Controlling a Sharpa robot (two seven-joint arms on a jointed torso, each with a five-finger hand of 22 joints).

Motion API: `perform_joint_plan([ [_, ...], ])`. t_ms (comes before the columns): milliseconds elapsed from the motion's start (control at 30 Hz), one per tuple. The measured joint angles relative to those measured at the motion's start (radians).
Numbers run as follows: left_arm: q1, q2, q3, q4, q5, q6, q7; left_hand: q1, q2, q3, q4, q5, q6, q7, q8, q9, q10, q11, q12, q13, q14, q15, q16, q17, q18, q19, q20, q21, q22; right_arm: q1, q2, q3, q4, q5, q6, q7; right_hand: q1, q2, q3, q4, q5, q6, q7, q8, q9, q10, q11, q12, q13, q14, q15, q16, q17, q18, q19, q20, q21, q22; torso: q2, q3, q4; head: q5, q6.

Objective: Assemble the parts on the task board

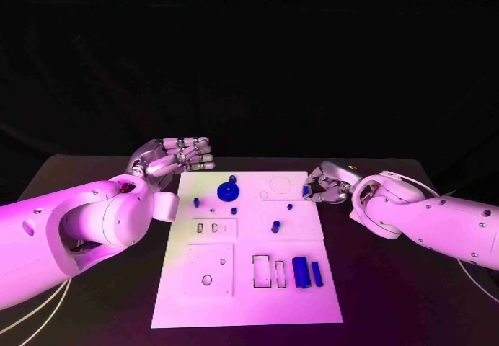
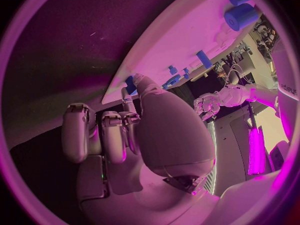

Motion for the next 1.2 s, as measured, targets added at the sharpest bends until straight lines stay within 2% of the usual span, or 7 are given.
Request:
perform_joint_plan([
  [167, 0.000, 0.000, 0.000, 0.000, -0.001, 0.000, -0.001, 0.000, 0.000, 0.000, 0.000, 0.000, 0.000, 0.000, 0.000, 0.000, 0.000, 0.000, 0.000, 0.000, 0.000, 0.000, 0.000, 0.000, 0.000, 0.000, 0.000, 0.000, 0.000, 0.000, 0.000, 0.000, 0.004, -0.002, -0.016, -0.003, -0.009, 0.017, 0.028, -0.004, -0.065, 0.035, -0.018, 0.012, 0.002, 0.002, -0.017, 0.005, 0.000, -0.002, -0.016, 0.000, 0.000, 0.000, 0.012, -0.012, 0.012, 0.000, 0.000, 0.0000, 0.0001, 0.000, -0.001],
  [367, 0.000, -0.001, 0.000, -0.001, -0.003, 0.001, -0.002, 0.000, 0.000, 0.000, 0.000, 0.000, 0.000, 0.000, 0.000, 0.000, 0.000, 0.000, 0.000, 0.000, 0.000, 0.000, 0.000, 0.000, 0.000, 0.000, 0.000, 0.000, 0.000, -0.001, 0.000, 0.000, 0.020, -0.011, -0.064, -0.022, -0.016, 0.024, 0.034, -0.004, -0.071, 0.041, -0.017, 0.023, 0.003, 0.000, -0.022, 0.005, 0.000, -0.002, -0.023, 0.000, 0.000, 0.000, 0.016, -0.016, 0.012, 0.000, 0.000, 0.0000, 0.0003, -0.001, -0.003],
  [400, 0.000, -0.001, 0.000, -0.001, -0.003, 0.001, -0.002, 0.000, 0.000, 0.000, 0.000, 0.000, 0.000, 0.000, 0.000, 0.000, 0.000, 0.000, 0.000, 0.000, 0.000, 0.000, 0.000, 0.000, 0.000, 0.000, 0.000, 0.000, 0.000, -0.001, 0.000, 0.000, 0.022, -0.012, -0.072, -0.025, -0.019, 0.026, 0.034, -0.003, -0.068, 0.041, -0.017, 0.023, 0.003, 0.000, -0.029, 0.005, 0.000, -0.002, -0.023, 0.000, 0.000, 0.000, 0.016, -0.016, 0.012, 0.000, 0.000, 0.0000, 0.0006, -0.001, -0.004],
  [667, 0.000, -0.001, 0.000, -0.003, -0.004, 0.002, -0.003, 0.000, 0.000, 0.002, -0.002, 0.000, 0.000, 0.000, 0.000, 0.000, 0.000, 0.000, 0.000, 0.000, 0.000, 0.000, 0.000, 0.000, 0.000, 0.000, 0.000, 0.000, 0.000, -0.002, -0.010, 0.001, 0.056, -0.020, -0.115, -0.054, -0.022, 0.029, 0.044, -0.005, -0.032, 0.041, -0.017, 0.023, 0.003, 0.000, -0.029, 0.005, 0.000, 0.001, -0.026, 0.000, 0.000, 0.000, 0.016, -0.023, 0.012, 0.000, -0.001, -0.0002, 0.0009, 0.001, -0.004],
  [767, 0.000, -0.001, 0.000, -0.005, -0.004, 0.002, -0.004, 0.000, 0.000, 0.002, -0.002, 0.000, 0.000, 0.000, 0.000, 0.000, 0.000, 0.000, 0.000, 0.000, 0.000, 0.000, 0.000, 0.000, 0.000, 0.000, 0.000, 0.000, 0.000, -0.001, -0.015, 0.002, 0.089, -0.023, -0.123, -0.066, -0.022, 0.029, 0.046, -0.007, -0.025, 0.041, -0.017, 0.023, 0.003, 0.000, -0.029, 0.005, 0.000, 0.001, -0.026, 0.000, 0.000, 0.000, 0.016, -0.023, 0.012, 0.000, -0.002, -0.0003, 0.0006, 0.003, -0.004],
  [933, 0.000, 0.001, 0.000, -0.010, -0.004, 0.003, -0.005, 0.000, 0.000, 0.002, -0.002, 0.000, 0.000, 0.000, 0.000, 0.000, 0.000, 0.000, 0.000, 0.000, 0.000, 0.000, 0.000, 0.000, 0.000, 0.000, 0.000, 0.000, 0.000, 0.013, -0.010, 0.004, 0.152, -0.030, -0.123, -0.095, -0.026, 0.025, 0.064, -0.019, 0.026, 0.040, -0.017, 0.022, 0.003, 0.000, -0.029, 0.005, 0.000, -0.002, -0.030, 0.000, 0.000, 0.000, 0.019, -0.026, 0.016, 0.001, -0.004, -0.0011, -0.0003, 0.006, -0.004],
  [1200, 0.000, 0.007, 0.000, -0.021, -0.005, 0.003, -0.006, 0.000, 0.000, 0.002, -0.002, 0.000, 0.000, 0.000, 0.000, 0.000, 0.000, 0.000, 0.000, 0.000, 0.000, 0.000, 0.000, 0.000, 0.000, 0.000, 0.000, 0.000, 0.000, 0.028, 0.041, 0.005, 0.242, -0.058, -0.098, -0.157, -0.026, 0.024, 0.073, -0.021, 0.038, 0.039, -0.019, 0.018, 0.003, 0.000, -0.028, 0.005, 0.000, -0.002, -0.030, 0.000, 0.000, 0.000, 0.019, -0.027, 0.016, 0.000, -0.010, -0.0041, 0.0026, 0.026, -0.020],
])
